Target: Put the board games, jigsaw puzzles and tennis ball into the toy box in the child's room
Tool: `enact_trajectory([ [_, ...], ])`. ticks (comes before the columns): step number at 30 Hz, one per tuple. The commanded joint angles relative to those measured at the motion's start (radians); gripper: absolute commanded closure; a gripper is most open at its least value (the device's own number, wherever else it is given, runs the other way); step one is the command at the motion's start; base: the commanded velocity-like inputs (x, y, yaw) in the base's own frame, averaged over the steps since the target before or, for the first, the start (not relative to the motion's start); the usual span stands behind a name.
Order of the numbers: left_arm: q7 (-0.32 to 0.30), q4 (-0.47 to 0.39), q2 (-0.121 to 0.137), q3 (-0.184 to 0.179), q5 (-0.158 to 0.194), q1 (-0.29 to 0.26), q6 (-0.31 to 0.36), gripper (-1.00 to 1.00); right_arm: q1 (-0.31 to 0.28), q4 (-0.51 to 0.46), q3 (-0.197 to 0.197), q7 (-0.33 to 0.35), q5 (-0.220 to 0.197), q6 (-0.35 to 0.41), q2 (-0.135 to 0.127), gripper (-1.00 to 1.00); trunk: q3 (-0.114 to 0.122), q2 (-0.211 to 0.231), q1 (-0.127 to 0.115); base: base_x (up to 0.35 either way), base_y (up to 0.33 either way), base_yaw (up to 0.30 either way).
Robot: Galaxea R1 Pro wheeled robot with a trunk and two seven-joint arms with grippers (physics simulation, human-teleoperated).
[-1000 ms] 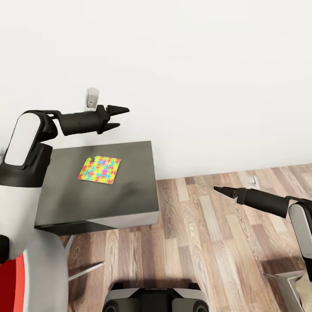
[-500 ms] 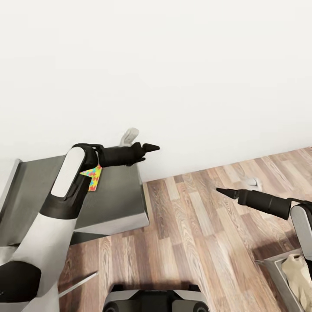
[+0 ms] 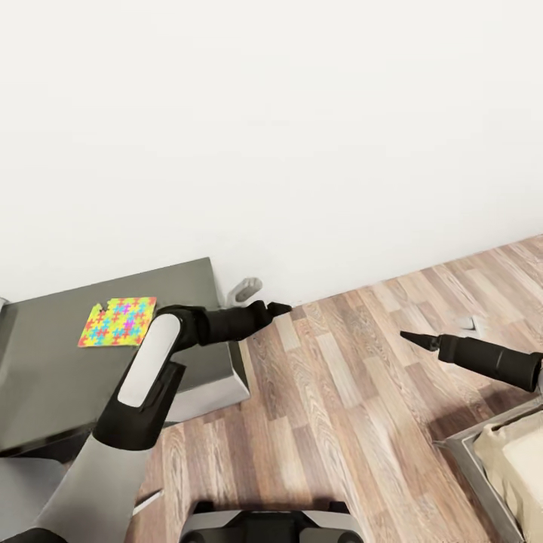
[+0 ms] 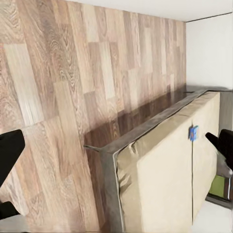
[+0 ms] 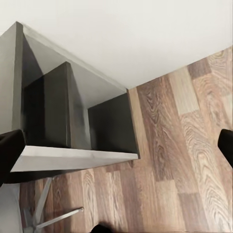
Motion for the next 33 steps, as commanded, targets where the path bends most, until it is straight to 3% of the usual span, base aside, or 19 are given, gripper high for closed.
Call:
enact_trajectory([
  [1, 0.012, -0.007, -0.002, -0.001, 0.004, 0.028, -0.014, -1.00, 0.001, 0.000, -0.004, 0.002, 0.009, 0.004, -0.005, -1.00, 0.000, -0.002, 0.001, 0.000, 0.000, -0.170],
  [7, 0.014, -0.021, -0.006, -0.004, -0.010, 0.122, -0.051, -1.00, 0.014, 0.000, -0.007, -0.014, 0.030, 0.004, -0.015, -1.00, 0.009, -0.002, 0.001, 0.000, 0.000, -0.163],
  [12, 0.013, -0.026, -0.010, -0.006, -0.015, 0.159, -0.065, -1.00, 0.033, 0.000, -0.003, -0.022, 0.041, 0.004, -0.015, -1.00, 0.017, -0.002, 0.001, 0.000, 0.000, -0.154],
  [24, 0.009, -0.030, -0.011, -0.007, -0.020, 0.198, -0.077, -1.00, 0.054, 0.000, 0.002, -0.030, 0.054, 0.004, -0.011, -1.00, 0.035, -0.002, 0.001, 0.000, 0.000, -0.148],
  [33, 0.008, -0.030, -0.011, -0.007, -0.020, 0.212, -0.079, -1.00, 0.057, 0.000, 0.005, -0.084, 0.090, 0.004, -0.008, -1.00, 0.050, -0.002, 0.001, 0.000, 0.000, -0.142],
])
